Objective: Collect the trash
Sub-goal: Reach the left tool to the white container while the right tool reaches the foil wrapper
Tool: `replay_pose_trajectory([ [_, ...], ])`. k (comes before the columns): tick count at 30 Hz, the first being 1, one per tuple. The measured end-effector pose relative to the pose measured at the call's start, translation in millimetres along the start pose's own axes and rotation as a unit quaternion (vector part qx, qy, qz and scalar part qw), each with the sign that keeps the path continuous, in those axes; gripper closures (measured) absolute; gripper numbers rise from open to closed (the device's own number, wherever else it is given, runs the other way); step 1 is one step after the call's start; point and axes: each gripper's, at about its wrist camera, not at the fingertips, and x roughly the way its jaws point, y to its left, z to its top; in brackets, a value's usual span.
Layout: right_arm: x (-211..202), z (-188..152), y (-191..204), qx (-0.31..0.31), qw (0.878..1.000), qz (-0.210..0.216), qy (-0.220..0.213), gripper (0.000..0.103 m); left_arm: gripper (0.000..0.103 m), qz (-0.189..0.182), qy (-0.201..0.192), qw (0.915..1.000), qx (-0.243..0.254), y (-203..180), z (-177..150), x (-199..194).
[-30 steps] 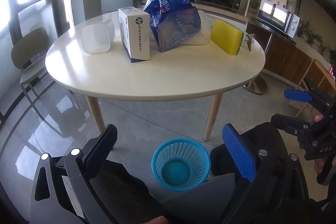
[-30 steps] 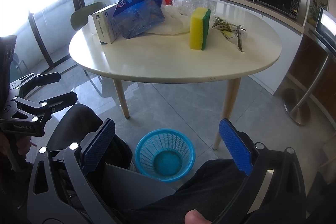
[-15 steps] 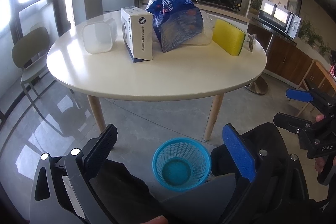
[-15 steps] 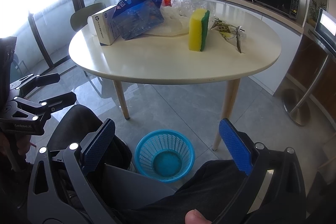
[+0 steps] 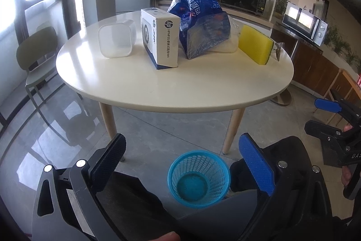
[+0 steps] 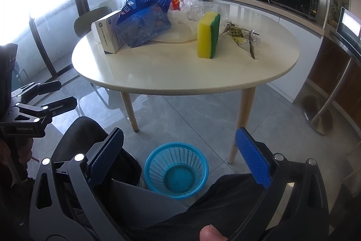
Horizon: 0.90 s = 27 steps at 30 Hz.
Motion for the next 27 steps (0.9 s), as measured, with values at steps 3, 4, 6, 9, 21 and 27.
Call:
replay_pose_trajectory([
  [3,-2.2,2.3,-1.7,-0.001,1.000,-0.003,-0.012,0.008,0.005,0.003,-0.005,1.0000,-0.003,6.2,4.1,0.2],
  [4,-3.3,2.8,-3.3,0.001,1.000,-0.005,-0.016,0.008,0.005,0.004,-0.006,1.0000,-0.006,8.5,5.6,0.6],
  [6,-4.6,4.9,-7.4,0.006,1.000,-0.009,-0.021,0.008,0.005,0.008,-0.008,0.9999,-0.009,14.0,9.0,1.0],
  [9,-8.0,9.0,-15.1,0.016,0.999,-0.012,-0.030,0.008,0.005,0.016,-0.016,0.9997,-0.007,21.1,15.0,0.0],
  [21,-18.9,48.2,-63.5,0.045,0.993,-0.077,-0.080,0.008,0.005,0.067,-0.075,0.9947,0.024,63.8,69.7,-10.2],
  [27,-11.5,68.3,-75.7,0.014,0.990,-0.111,-0.091,0.008,0.005,0.107,-0.080,0.9903,0.038,77.9,90.1,-3.9],
])
